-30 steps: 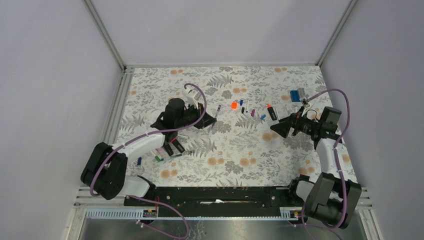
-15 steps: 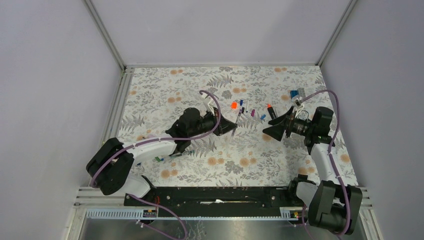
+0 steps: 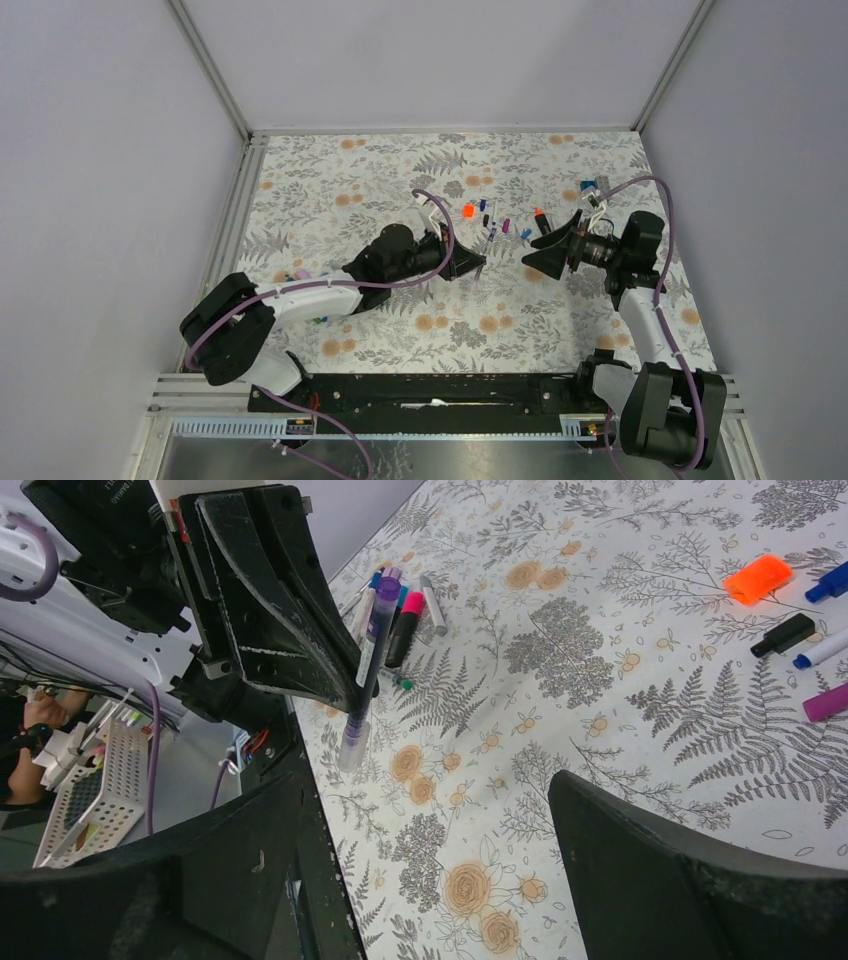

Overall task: Open the pen caps
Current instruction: Open the pen cap from the pen.

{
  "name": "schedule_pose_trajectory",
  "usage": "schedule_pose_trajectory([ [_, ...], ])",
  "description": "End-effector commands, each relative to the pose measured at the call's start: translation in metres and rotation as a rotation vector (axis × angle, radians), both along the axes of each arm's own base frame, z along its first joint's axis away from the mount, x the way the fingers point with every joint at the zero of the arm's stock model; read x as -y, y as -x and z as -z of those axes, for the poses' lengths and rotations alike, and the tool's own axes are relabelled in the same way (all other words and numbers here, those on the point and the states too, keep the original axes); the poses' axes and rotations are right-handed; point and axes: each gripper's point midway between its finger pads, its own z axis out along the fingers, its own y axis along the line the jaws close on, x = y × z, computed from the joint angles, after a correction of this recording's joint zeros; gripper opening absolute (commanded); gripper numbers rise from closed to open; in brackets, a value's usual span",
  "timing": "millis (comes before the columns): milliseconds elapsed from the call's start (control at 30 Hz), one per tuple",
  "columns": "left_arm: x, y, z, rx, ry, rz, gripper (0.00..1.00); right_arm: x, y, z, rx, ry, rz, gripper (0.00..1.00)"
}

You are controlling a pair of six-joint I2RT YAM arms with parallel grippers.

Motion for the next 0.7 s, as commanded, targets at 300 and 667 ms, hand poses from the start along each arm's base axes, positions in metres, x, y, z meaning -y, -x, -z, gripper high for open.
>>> schedule_pose_trajectory([
  [300, 0.009, -0.005, -0.05, 0.124, 0.108, -0.051, 0.0, -0.01, 0.002, -0.018, -0.008, -0.05, -0.023, 1.0],
  [667, 0.011, -0.001, -0.049, 0.131, 0.125, -0.049, 0.0, -0.011, 0.001, -0.017, -0.028, -0.06, -0.033, 1.0],
])
